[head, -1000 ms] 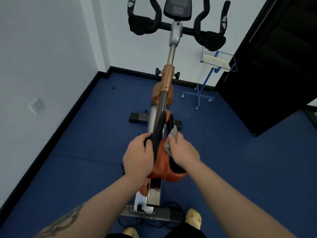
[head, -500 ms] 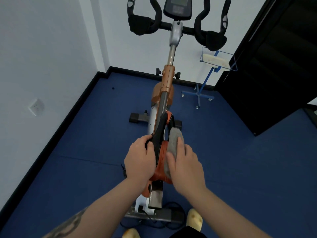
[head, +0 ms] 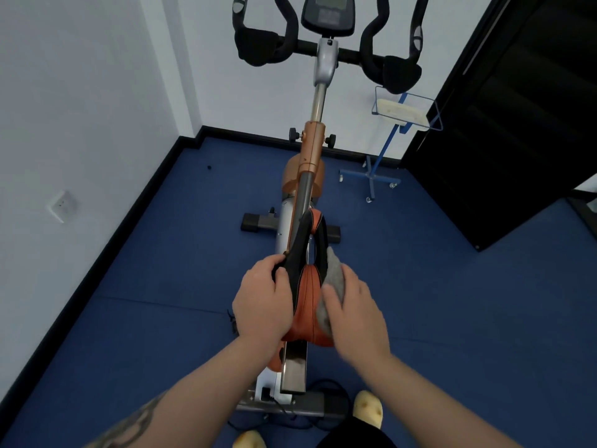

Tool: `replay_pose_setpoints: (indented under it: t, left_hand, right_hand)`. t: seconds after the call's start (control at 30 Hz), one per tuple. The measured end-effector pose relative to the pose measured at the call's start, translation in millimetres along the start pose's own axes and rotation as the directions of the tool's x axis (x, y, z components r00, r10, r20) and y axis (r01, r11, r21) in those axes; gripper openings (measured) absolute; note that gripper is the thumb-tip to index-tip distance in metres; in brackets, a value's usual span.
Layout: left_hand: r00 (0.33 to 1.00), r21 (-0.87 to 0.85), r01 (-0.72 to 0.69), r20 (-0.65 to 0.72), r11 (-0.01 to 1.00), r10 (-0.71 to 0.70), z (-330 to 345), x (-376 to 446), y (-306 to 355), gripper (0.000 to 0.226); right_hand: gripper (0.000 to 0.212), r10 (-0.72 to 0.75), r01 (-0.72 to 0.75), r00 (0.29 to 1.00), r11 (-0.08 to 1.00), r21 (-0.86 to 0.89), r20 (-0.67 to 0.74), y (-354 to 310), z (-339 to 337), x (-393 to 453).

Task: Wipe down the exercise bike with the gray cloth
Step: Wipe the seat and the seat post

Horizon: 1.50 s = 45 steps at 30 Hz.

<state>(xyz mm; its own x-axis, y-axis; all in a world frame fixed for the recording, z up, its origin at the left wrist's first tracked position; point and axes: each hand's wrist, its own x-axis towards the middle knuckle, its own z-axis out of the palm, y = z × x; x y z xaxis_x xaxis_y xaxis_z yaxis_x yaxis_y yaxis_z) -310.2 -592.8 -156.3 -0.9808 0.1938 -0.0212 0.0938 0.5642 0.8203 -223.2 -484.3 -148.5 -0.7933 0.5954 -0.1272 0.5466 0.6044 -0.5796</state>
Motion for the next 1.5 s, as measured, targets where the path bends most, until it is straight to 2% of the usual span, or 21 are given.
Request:
replay_pose_setpoints:
  t: [0.07,0.13,0.23,0.3,0.33,0.43,0.5,0.57,0.67,0.73,0.8,0.87,0.93,0.97,1.0,1.07,1.13,1.2,1.27,1.37,1.5]
  left_hand:
    - [1.000,-0.006,0.004,0.002,1.000,-0.004,0,0,0,0.028]
    - [1.000,-0.015,0.006,0.000,1.000,-0.006,0,0,-1,0.028]
    - [1.000,-0.022,-0.002,0.002,1.000,0.002,0,-1,-2,0.028]
    - [1.000,-0.029,-0.007,-0.008,1.000,0.007,0,0,-2,0.027]
    - [1.000,-0.028,-0.004,-0.013,1.000,0.004,1,0,-2,0.027]
    - [1.000,-0.031,0.011,-0.015,0.999,-0.012,2,0,-2,0.027]
    - [1.000,-0.039,0.013,-0.016,0.999,-0.014,1,0,-2,0.026]
    - [1.000,-0.054,0.017,-0.020,0.998,-0.018,1,-1,-2,0.026]
    - [0.998,-0.066,0.041,-0.039,0.997,-0.044,0,-2,-1,0.027]
    - [0.996,-0.060,0.067,-0.057,0.996,-0.070,1,-1,0,0.028]
    - [0.993,-0.059,0.085,-0.077,0.995,-0.089,2,0,-1,0.028]
    - [0.989,-0.077,0.107,-0.095,0.991,-0.114,3,0,0,0.029]
    - [0.984,-0.097,0.124,-0.120,0.988,-0.135,4,-1,1,0.029]
    - [0.979,-0.098,0.131,-0.141,0.987,-0.144,4,-2,2,0.029]
    - [0.974,-0.087,0.144,-0.164,0.986,-0.157,4,-3,3,0.029]
    - [0.956,-0.047,0.194,-0.217,0.980,-0.200,5,-4,5,0.027]
    - [0.925,-0.017,0.264,-0.277,0.964,-0.258,7,-5,6,0.025]
    - [0.880,-0.044,0.356,-0.320,0.933,-0.351,9,-7,6,0.023]
    - [0.829,-0.168,0.420,-0.328,0.892,-0.452,12,-8,4,0.024]
    - [0.810,-0.340,0.406,-0.296,0.848,-0.507,15,-13,2,0.028]
    - [0.805,-0.373,0.388,-0.308,0.843,-0.507,17,-16,3,0.032]
  right_hand:
    - [0.044,0.140,-0.143,0.978,0.990,0.009,0.153,-8,-10,30]
    - [0.044,0.176,-0.182,0.966,0.983,0.015,0.188,-12,-12,38]
    - [0.060,0.054,-0.052,0.998,0.996,-0.067,0.025,-9,-2,0]
    - [0.068,-0.039,0.036,0.999,0.990,-0.138,-0.019,-7,1,-19]
    - [0.067,-0.049,0.047,0.999,0.987,-0.156,-0.013,-8,0,-13]
    - [0.051,0.067,-0.049,0.990,0.988,-0.147,0.121,-18,-7,31]
    - [0.050,0.114,-0.094,0.977,0.989,-0.116,0.181,-24,-11,48]
    - [0.055,0.055,-0.033,0.987,0.989,-0.145,0.149,-22,-9,38]
    - [0.066,-0.119,0.132,0.990,0.967,-0.219,0.070,-13,-8,1]
    - [0.065,-0.136,0.153,0.986,0.965,-0.212,0.092,-13,-9,9]
    - [0.062,-0.061,0.088,0.986,0.981,-0.173,0.154,-17,-6,39]
    - [0.058,0.056,-0.036,0.975,0.995,-0.098,0.216,-26,-2,76]
    - [0.057,0.134,-0.136,0.969,0.991,-0.006,0.207,-34,4,105]
    - [0.056,0.133,-0.142,0.973,0.989,0.033,0.186,-37,7,116]
    - [0.056,0.104,-0.113,0.981,0.993,0.047,0.165,-39,9,124]
    - [0.057,-0.042,0.046,0.988,0.999,-0.021,0.145,-40,11,136]
    - [0.051,-0.286,0.321,0.941,0.925,-0.202,0.183,-38,7,144]
    - [0.045,-0.514,0.584,0.811,0.739,-0.336,0.279,-35,2,144]
    - [0.042,-0.652,0.743,0.669,0.588,-0.320,0.356,-30,-1,129]
    - [0.051,-0.736,0.841,0.534,0.511,-0.176,0.416,-10,-11,91]
    - [0.057,-0.775,0.847,0.487,0.532,0.001,0.402,33,-28,55]
